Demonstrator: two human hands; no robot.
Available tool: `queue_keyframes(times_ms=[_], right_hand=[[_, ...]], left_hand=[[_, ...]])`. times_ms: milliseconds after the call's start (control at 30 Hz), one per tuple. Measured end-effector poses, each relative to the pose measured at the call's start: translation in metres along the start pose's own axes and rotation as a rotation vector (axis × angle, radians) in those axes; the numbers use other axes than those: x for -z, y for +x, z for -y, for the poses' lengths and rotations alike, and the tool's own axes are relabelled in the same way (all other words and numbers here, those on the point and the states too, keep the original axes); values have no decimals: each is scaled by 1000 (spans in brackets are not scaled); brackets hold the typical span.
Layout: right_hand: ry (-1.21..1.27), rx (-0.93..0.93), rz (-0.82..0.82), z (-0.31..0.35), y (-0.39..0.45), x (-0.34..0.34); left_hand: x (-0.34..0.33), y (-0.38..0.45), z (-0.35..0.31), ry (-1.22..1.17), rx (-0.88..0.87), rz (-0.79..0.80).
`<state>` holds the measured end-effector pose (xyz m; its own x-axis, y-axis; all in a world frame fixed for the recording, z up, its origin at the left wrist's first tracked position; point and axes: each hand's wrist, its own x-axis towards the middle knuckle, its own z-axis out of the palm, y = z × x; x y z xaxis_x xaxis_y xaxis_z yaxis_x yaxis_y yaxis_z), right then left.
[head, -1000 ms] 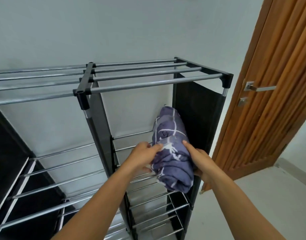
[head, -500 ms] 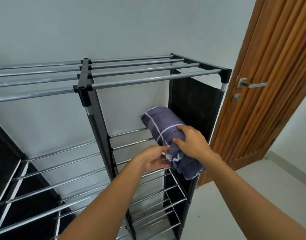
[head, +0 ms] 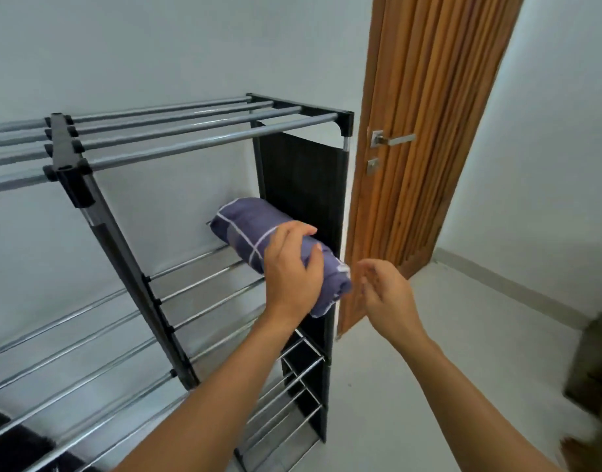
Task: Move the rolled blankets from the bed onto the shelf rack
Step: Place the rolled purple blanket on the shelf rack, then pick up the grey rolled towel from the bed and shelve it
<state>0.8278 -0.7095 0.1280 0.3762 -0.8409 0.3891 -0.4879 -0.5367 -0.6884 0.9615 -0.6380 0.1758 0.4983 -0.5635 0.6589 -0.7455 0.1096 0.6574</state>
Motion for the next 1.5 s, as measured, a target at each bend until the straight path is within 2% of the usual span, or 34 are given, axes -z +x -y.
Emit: queue_keyframes(times_ms=[100, 200, 333, 433, 533, 633, 733, 833, 933, 1033, 1100, 1200, 1367, 1500], right_hand=[[-14, -211, -85, -35, -53, 37], [9, -423, -210, -68, -124, 88], [29, -764, -486, -96, -266, 164], [84, -1058, -688, -89, -402, 208], [113, -1305, -860, -58, -540, 238], [86, -1449, -1139, -15, -654, 275], [30, -1497, -1427, 20, -735, 310], [15, -1467, -1616, 34, -790, 329], [136, -1472, -1734, 29, -825, 337], [208, -1527, -1759, 13, -855, 356], [238, -1555, -1798, 0, -873, 374], [243, -1578, -1865, -16, -898, 401], [258, -1554, -2019, -47, -936, 438], [329, -1515, -2128, -72, -965, 468]], left_hand=[[-35, -34, -40, -165, -96, 390], [-75, -80, -80, -157, -135, 830], [-110, -180, -152, -203, -274, 1166], [-119, -279, -208, -245, -425, 1469], [-109, -384, -269, -342, -575, 1663], [-80, -481, -334, -476, -703, 1821], [-46, -561, -383, -567, -830, 1980], [-22, -617, -423, -569, -932, 2158], [-22, -670, -463, -491, -801, 2339], [-32, -716, -508, -350, -434, 2567], [-40, -738, -539, -266, -185, 2653], [-56, -765, -577, -127, 65, 2707], [-76, -806, -622, 132, 316, 2784], [-80, -836, -644, 279, 449, 2808]])
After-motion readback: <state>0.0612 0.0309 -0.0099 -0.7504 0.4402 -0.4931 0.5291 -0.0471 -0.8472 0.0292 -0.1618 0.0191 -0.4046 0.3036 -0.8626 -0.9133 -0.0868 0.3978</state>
